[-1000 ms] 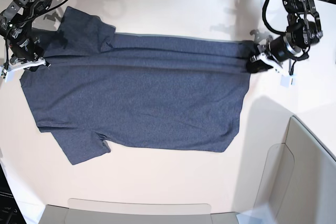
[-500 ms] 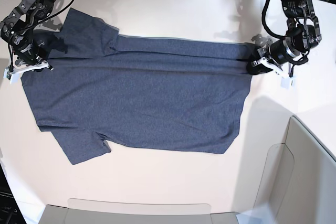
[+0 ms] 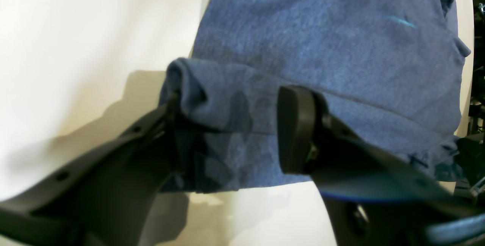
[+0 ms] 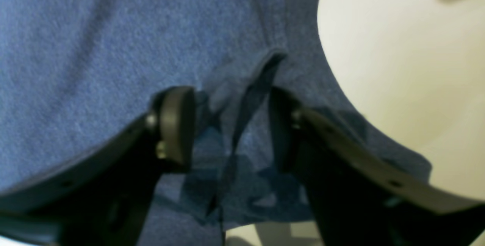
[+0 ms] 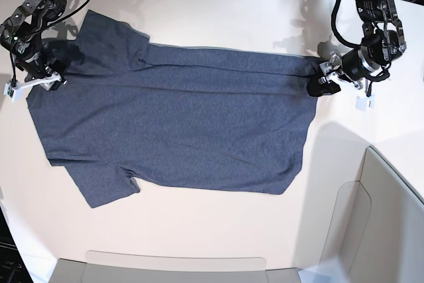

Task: Layout the t-shirt on the table in an organized manner, then fold the t-shirt properly
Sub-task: 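Release the folded edge with the right gripper and lift it away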

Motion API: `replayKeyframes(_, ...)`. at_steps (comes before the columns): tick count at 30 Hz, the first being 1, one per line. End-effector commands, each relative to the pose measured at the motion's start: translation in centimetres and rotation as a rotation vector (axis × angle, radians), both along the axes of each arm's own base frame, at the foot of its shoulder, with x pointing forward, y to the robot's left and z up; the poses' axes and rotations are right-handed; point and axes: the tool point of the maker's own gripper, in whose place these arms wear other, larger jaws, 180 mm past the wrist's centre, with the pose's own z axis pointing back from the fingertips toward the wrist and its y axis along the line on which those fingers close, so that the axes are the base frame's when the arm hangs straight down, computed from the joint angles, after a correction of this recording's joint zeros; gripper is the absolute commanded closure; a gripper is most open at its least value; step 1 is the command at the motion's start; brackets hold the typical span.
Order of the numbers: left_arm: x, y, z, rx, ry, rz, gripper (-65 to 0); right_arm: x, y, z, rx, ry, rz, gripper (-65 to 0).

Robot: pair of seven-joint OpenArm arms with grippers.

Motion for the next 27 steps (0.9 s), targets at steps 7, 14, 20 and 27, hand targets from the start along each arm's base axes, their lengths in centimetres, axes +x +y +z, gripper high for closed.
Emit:
replayKeyframes(7, 1.2, 1.6, 3.8, 0.035, -0.112, 0.026, -31.3, 1.5, -0.8, 5.8, -0.121, -0.150, 0.012, -35.3)
replayKeyframes(14, 0.2, 2.3, 6.3, 0.054, -0.145, 0.037, -31.3, -0.3, -1.8, 9.1, -0.204, -0.214, -0.033, -35.3)
replayKeyframes(20, -1.3, 2.3, 5.5, 0.063, -0.105, 0.029, -31.3, -4.7, 0.8, 6.6, 0.061, -0.289, -0.067, -35.3)
replayKeyframes(27, -1.7, 2.0, 5.1, 0.061, -0.090, 0.021, -31.3, -9.0, 3.7, 5.1, 0.330, -0.342, -0.087, -35.3)
